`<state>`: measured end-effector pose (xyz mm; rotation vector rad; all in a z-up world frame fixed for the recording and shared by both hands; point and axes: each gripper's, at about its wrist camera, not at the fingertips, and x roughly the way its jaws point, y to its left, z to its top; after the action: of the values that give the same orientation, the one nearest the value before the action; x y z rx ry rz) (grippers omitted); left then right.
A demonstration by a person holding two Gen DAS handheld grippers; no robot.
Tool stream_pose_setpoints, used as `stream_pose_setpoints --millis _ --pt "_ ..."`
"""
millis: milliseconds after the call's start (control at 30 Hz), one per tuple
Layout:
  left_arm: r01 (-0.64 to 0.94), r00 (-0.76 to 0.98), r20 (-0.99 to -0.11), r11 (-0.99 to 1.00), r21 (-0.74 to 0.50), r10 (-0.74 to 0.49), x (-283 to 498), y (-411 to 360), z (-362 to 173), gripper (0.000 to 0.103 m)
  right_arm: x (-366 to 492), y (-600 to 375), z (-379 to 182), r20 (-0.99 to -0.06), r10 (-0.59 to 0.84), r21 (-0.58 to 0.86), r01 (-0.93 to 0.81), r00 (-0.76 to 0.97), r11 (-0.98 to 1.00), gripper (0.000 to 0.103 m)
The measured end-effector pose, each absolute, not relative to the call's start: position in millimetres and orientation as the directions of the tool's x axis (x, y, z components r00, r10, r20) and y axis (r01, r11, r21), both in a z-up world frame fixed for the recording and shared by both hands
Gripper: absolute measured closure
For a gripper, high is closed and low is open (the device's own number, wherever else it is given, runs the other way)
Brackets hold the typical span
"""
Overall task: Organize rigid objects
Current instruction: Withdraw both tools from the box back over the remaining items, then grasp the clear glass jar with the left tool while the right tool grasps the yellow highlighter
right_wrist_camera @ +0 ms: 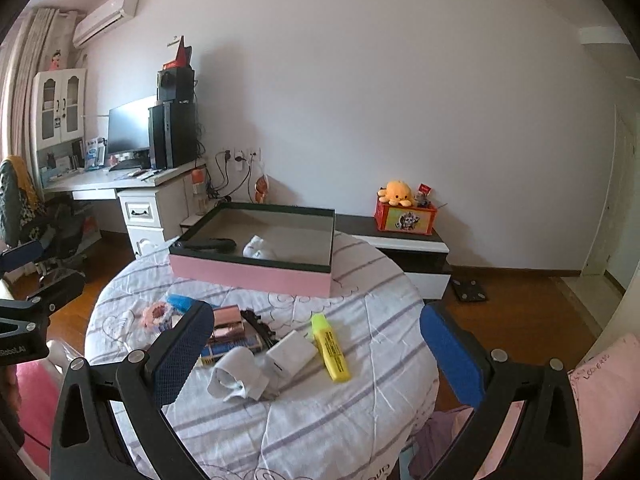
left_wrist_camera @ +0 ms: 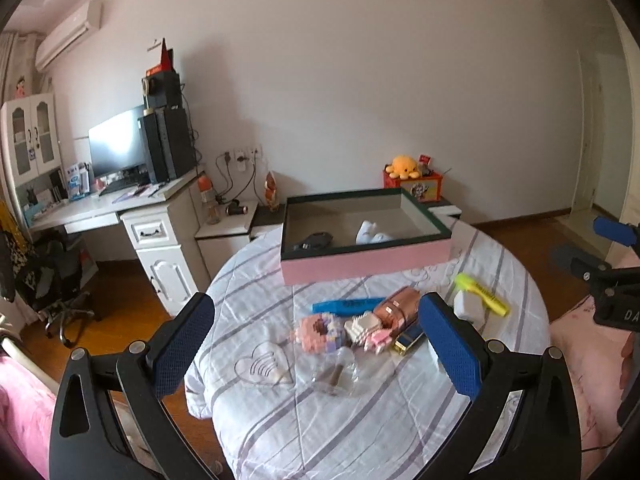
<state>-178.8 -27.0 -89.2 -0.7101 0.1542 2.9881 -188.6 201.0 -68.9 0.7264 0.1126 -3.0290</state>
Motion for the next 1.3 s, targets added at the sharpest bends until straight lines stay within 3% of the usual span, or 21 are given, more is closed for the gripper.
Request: stream_pose_setpoints --millis 533,867,900,1033,1100,1300 --pt "-0.144 -0.733 -0.676 -0.988 0.056 0.069 -226 -27 -187 0.000 -218 221 -143 -0.626 -0.001 -0.032 0.027 -0.780 -0.999 0.000" --pt "-0.152 -0.686 -0.723 -0.988 0.036 0.079 -259 -28 -217 0.000 -244 237 -176 -0.694 0.029 -0.043 0.002 -0.719 -0.999 0.000" --pt "-0.154 -0.688 -0.721 -0.988 0.033 0.083 -260 -29 -218 0.004 -247 239 -179 -0.699 0.024 -0.037 0.004 -0.715 -0.999 0.000" --pt "-0.202 -0.669 -0.733 -0.979 0.025 0.119 -263 -30 -223 0.045 -262 241 -186 -0.711 0.040 -0.061 0.005 -0.702 -0.998 0.000" --pt "-0.214 -0.674 -0.728 -0.976 0.029 0.126 -261 -31 -222 0.050 -273 243 -190 -0.721 0.062 -0.090 0.006 -0.690 -0.996 0.000" --pt "-0.231 -0.665 -0.731 -0.973 0.005 0.154 -262 -36 -218 0.050 -298 237 -197 -0.727 0.048 -0.132 0.070 -0.685 -0.989 0.000"
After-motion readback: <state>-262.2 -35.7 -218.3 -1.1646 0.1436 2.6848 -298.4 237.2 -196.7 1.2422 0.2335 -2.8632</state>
